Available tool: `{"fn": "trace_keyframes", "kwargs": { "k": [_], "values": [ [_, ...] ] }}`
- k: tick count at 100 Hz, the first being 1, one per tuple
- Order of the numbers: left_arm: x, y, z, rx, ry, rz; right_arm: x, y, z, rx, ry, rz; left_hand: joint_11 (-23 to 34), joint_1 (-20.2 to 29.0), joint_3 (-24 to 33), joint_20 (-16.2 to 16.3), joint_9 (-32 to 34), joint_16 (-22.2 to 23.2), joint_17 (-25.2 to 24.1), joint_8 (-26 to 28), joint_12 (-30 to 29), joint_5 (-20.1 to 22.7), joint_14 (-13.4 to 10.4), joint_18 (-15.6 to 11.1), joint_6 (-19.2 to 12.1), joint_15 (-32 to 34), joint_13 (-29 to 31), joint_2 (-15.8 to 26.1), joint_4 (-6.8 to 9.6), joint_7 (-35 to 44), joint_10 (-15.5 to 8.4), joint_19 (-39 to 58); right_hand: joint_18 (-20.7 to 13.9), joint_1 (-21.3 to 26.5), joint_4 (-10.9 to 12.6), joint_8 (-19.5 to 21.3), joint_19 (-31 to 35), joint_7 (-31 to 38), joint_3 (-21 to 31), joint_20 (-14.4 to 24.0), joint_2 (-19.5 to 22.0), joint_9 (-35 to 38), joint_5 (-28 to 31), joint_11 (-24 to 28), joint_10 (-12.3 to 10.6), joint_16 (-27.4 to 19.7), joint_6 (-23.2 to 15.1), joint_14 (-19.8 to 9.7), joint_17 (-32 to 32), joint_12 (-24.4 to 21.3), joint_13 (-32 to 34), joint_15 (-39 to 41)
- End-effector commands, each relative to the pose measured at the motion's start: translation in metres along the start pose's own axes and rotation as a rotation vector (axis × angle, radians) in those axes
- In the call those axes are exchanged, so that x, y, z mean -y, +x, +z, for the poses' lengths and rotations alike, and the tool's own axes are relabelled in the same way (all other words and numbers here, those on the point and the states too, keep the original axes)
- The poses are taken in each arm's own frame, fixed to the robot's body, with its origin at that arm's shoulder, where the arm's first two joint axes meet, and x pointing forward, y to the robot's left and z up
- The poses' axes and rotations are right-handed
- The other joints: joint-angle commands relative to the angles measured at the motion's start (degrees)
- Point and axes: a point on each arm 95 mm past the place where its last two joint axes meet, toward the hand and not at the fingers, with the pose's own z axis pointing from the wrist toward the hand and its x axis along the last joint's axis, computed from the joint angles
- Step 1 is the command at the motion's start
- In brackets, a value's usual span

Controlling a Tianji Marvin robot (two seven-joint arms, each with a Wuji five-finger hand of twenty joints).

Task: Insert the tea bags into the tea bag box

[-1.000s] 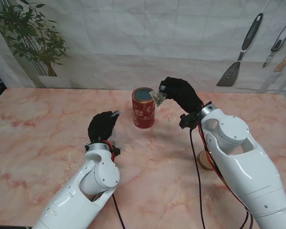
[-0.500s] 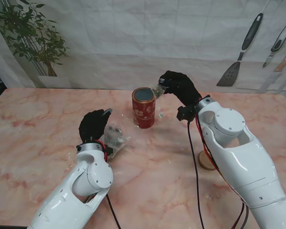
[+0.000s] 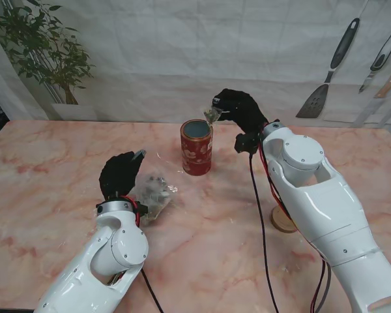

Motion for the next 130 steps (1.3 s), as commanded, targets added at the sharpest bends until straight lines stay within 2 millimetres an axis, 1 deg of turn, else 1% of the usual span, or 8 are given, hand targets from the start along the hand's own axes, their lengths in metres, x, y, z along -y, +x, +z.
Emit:
{"fn": "trace_keyframes", "kwargs": {
  "k": [1, 31, 81, 130],
  "values": [
    [0.002, 0.002, -0.002, -0.009, -0.008, -0.007, 0.004, 0.001, 0.006, -0.001, 0.008, 0.013, -0.6, 5.9, 0.2, -0.4, -1.2, -0.2, 1.1, 0.4, -0.7, 0.5, 0.3, -2.4, 1.2, -0.3, 1.2, 3.3, 1.54, 2.8, -7.3, 0.7, -0.6, 1.9, 1.5, 0.3, 0.7, 0.2, 1.3, 1.0, -0.6, 1.2, 1.2, 0.7, -0.7, 0.6, -0.9, -0.1, 0.5, 0.7, 1.1, 1.1],
    [0.003, -0.001, -0.003, -0.007, -0.019, -0.002, 0.001, 0.0, 0.026, 0.022, -0.03, 0.037, -0.6, 5.9, 0.2, -0.4, -1.2, -0.1, 1.1, 0.4, -0.7, 0.5, 0.4, -2.3, 1.2, -0.4, 1.2, 3.3, 1.56, 2.8, -7.3, 0.7, -0.6, 1.8, 1.4, 0.0, 0.7, 0.2, 1.4, 1.1, -0.8, 1.5, 1.4, 0.7, -0.7, 0.7, -1.0, -0.1, 0.7, 0.7, 1.3, 1.2],
    [0.001, -0.003, -0.003, 0.002, -0.033, -0.008, 0.001, 0.006, 0.053, 0.072, -0.079, 0.032, -0.6, 5.9, 0.2, -0.4, -1.2, -0.1, 1.1, 0.4, -0.7, 0.5, 0.4, -2.3, 1.2, -0.4, 1.2, 3.3, 1.56, 2.8, -7.3, 0.7, -0.6, 1.6, 1.3, -0.2, 0.8, 0.2, 1.4, 1.2, -0.9, 1.7, 1.5, 0.7, -0.8, 0.8, -1.2, -0.2, 0.9, 0.8, 1.6, 1.3],
    [0.002, -0.003, -0.001, 0.002, -0.027, -0.017, -0.004, -0.017, 0.075, 0.218, -0.087, -0.009, -0.6, 5.9, 0.2, -0.4, -1.2, -0.1, 1.1, 0.4, -0.7, 0.5, 0.4, -2.3, 1.2, -0.4, 1.3, 3.3, 1.56, 2.8, -7.3, 0.7, -0.7, 1.5, 1.3, -0.5, 0.9, 0.2, 1.2, 1.3, -0.9, 2.0, 1.5, 0.8, -1.0, 0.9, -1.4, -0.3, 1.2, 0.8, 1.9, 1.4]
  ]
}}
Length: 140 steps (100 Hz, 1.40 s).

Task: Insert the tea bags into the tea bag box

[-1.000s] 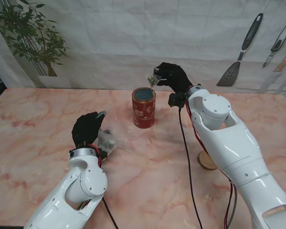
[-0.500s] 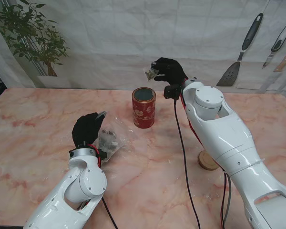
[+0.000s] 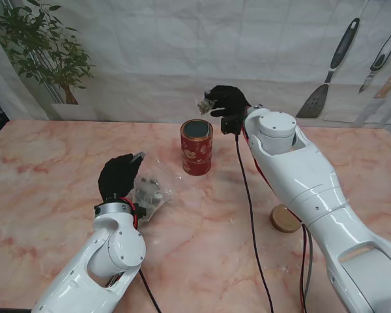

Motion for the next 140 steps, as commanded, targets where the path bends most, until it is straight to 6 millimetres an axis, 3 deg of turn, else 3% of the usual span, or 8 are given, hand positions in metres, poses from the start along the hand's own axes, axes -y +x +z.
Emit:
{"fn": "trace_keyframes", "kwargs": {
  "k": [1, 40, 110, 140],
  "values": [
    [0.0, 0.003, 0.001, -0.004, -0.007, -0.01, 0.006, -0.001, 0.004, 0.019, 0.017, -0.013, -0.6, 5.9, 0.2, -0.4, -1.2, -0.1, 1.1, 0.4, -0.7, 0.5, 0.4, -2.3, 1.2, -0.4, 1.3, 3.3, 1.56, 2.8, -7.3, 0.7, -0.7, 1.4, 1.3, -0.4, 0.9, 0.3, 0.9, 0.8, -0.8, 1.2, 1.5, 0.8, -1.0, 0.8, -1.5, -0.3, 0.7, 0.8, 1.2, 1.3],
    [0.0, 0.002, 0.001, -0.004, -0.008, -0.013, 0.009, -0.012, 0.016, 0.079, 0.031, -0.024, -0.6, 5.9, 0.2, -0.4, -1.1, 0.0, 1.1, 0.4, -0.7, 0.5, 0.5, -2.3, 1.2, -0.4, 1.3, 3.3, 1.56, 2.8, -7.1, 0.7, -0.7, 1.5, 1.3, -0.8, 1.0, 0.5, 1.0, 0.8, -0.9, 1.3, 1.5, 1.0, -1.1, 0.9, -1.4, -0.4, 0.7, 0.7, 1.4, 1.4],
    [0.004, -0.008, 0.003, 0.022, -0.005, -0.015, 0.024, 0.027, 0.022, 0.006, -0.014, -0.03, -0.7, 5.9, 0.2, -0.3, -1.2, 0.0, 1.0, 0.4, -0.6, 0.5, 0.5, -2.4, 1.2, -0.4, 1.2, 3.3, 1.57, 2.8, -7.1, 0.7, -0.5, 1.5, 1.3, -1.1, 1.1, 0.6, 1.2, 0.8, -1.1, 1.5, 1.7, 1.1, -1.1, 1.0, -1.4, -0.3, 0.9, 0.6, 1.7, 1.5],
    [0.005, -0.009, 0.003, 0.025, -0.001, -0.016, 0.026, 0.031, 0.026, 0.011, -0.017, -0.044, -0.7, 5.9, 0.2, -0.3, -1.2, 0.0, 1.0, 0.3, -0.6, 0.5, 0.5, -2.4, 1.3, -0.4, 1.2, 3.3, 1.57, 2.7, -7.1, 0.7, -0.5, 1.3, 1.3, -1.1, 1.2, 0.5, 1.3, 0.8, -1.2, 1.7, 1.8, 1.1, -1.0, 1.0, -1.6, -0.3, 1.0, 0.6, 1.8, 1.4]
  ]
}}
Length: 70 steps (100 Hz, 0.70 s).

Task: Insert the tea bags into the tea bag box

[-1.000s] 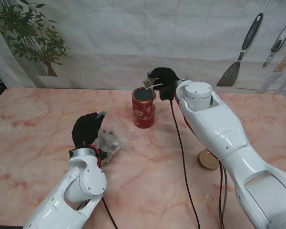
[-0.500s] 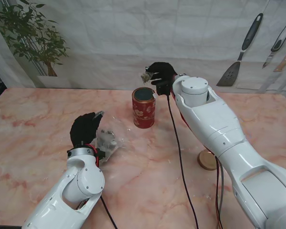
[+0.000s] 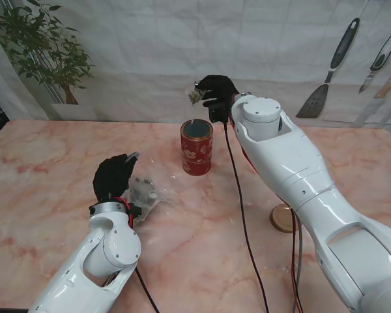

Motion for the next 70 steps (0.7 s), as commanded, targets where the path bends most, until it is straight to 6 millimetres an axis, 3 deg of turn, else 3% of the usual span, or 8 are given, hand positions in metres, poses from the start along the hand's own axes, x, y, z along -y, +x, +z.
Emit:
{"fn": "trace_keyframes", "kwargs": {
  "k": [1, 70],
  "values": [
    [0.0, 0.001, -0.001, -0.003, -0.01, -0.009, 0.005, 0.004, 0.003, -0.003, 0.02, -0.002, -0.7, 5.9, 0.2, -0.3, -1.2, 0.0, 1.0, 0.3, -0.6, 0.5, 0.5, -2.4, 1.3, -0.4, 1.2, 3.3, 1.58, 2.7, -7.1, 0.7, -0.5, 1.3, 1.2, -0.3, 1.1, 0.5, 1.3, 0.6, -1.2, 0.4, 1.8, 1.1, -1.0, 0.9, -1.6, -0.4, 0.5, 0.6, 1.3, 1.4],
    [0.002, 0.005, -0.006, -0.028, 0.012, -0.024, -0.005, -0.041, 0.014, 0.155, 0.024, -0.022, -0.8, 5.9, 0.2, -0.3, -1.2, 0.0, 1.0, 0.3, -0.5, 0.5, 0.5, -2.3, 1.3, -0.4, 1.2, 3.3, 1.58, 2.7, -7.1, 0.7, -0.8, 0.4, 1.2, -1.7, 1.6, 0.9, 1.3, 0.6, -1.8, 0.8, 1.6, 1.3, -1.5, 1.0, -2.6, -0.6, 0.9, 0.8, 2.0, 1.7]
  ]
}}
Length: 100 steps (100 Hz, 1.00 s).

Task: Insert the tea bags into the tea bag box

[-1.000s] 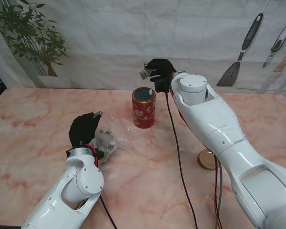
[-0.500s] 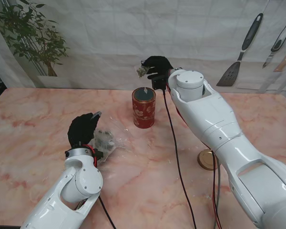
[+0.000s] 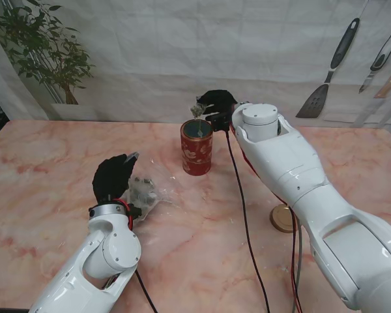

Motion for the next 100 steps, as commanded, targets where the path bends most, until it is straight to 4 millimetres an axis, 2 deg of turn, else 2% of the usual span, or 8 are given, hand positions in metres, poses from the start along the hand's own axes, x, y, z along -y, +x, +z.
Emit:
{"fn": "trace_keyframes", "kwargs": {
  "k": [1, 50, 74, 90, 100],
  "values": [
    [0.0003, 0.0044, -0.0013, -0.01, -0.007, -0.011, 0.0018, -0.0063, 0.0004, 0.029, 0.001, -0.011, -0.8, 5.9, 0.2, -0.3, -1.1, 0.0, 1.0, 0.3, -0.5, 0.5, 0.5, -2.3, 1.3, -0.4, 1.2, 3.3, 1.58, 2.7, -7.1, 0.7, -0.8, 0.4, 1.2, -0.8, 1.7, 0.9, 1.3, 0.6, -1.8, 0.7, 1.6, 1.3, -1.2, 1.0, -2.4, -0.6, 0.5, 0.8, 1.4, 1.7],
    [0.0001, 0.0059, -0.003, -0.018, -0.01, -0.014, 0.0058, -0.0083, 0.0021, 0.11, -0.028, -0.078, -0.8, 5.9, 0.2, -0.2, -1.1, 0.0, 1.0, 0.3, -0.5, 0.5, 0.5, -2.3, 1.3, -0.3, 1.2, 3.3, 1.58, 2.7, -7.1, 0.7, -0.5, -0.7, 1.1, -3.4, 2.6, 1.5, 1.3, 0.8, -2.6, 1.4, 1.6, 1.4, -1.2, 1.5, -3.1, -0.5, 1.0, 1.4, 2.3, 2.1],
    [0.0007, 0.0054, -0.003, -0.017, -0.009, -0.014, 0.0071, -0.0091, 0.0029, 0.149, -0.058, -0.107, -0.8, 5.9, 0.2, -0.2, -1.1, 0.1, 1.0, 0.3, -0.4, 0.5, 0.5, -2.3, 1.3, -0.2, 1.2, 3.3, 1.58, 2.7, -7.1, 0.7, -1.0, -2.0, 0.4, -4.4, 3.1, 1.9, 0.6, 0.8, -3.0, 0.9, -0.5, 1.3, -2.1, 1.8, -5.8, -1.2, 1.4, 1.8, 2.7, 2.3],
    [0.0007, 0.0057, -0.0027, -0.017, -0.01, -0.015, 0.0088, -0.0091, 0.0025, 0.16, -0.063, -0.115, -0.8, 5.9, 0.2, -0.2, -1.1, 0.1, 1.0, 0.3, -0.4, 0.5, 0.5, -2.2, 1.3, -0.2, 1.2, 3.3, 1.58, 2.7, -7.1, 0.7, -1.3, -4.6, -0.5, -5.3, 3.3, 2.0, 1.3, 0.6, -5.5, 0.2, -3.1, 1.1, -2.4, 2.1, -6.8, -1.4, 1.3, 2.2, 2.5, 2.2],
    [0.0006, 0.0059, -0.0027, -0.018, -0.01, -0.014, 0.0087, -0.0086, 0.002, 0.165, -0.061, -0.132, -0.8, 5.9, 0.2, -0.2, -1.1, 0.1, 1.0, 0.3, -0.4, 0.5, 0.5, -2.2, 1.3, -0.2, 1.3, 3.2, 1.58, 2.7, -7.1, 0.7, -1.5, -8.5, -0.7, -5.6, 3.3, 1.1, 2.4, 0.4, -8.0, -0.5, -4.2, 0.9, -2.5, 2.3, -7.0, -1.7, 1.1, 2.3, 2.0, 2.0]
  ]
}}
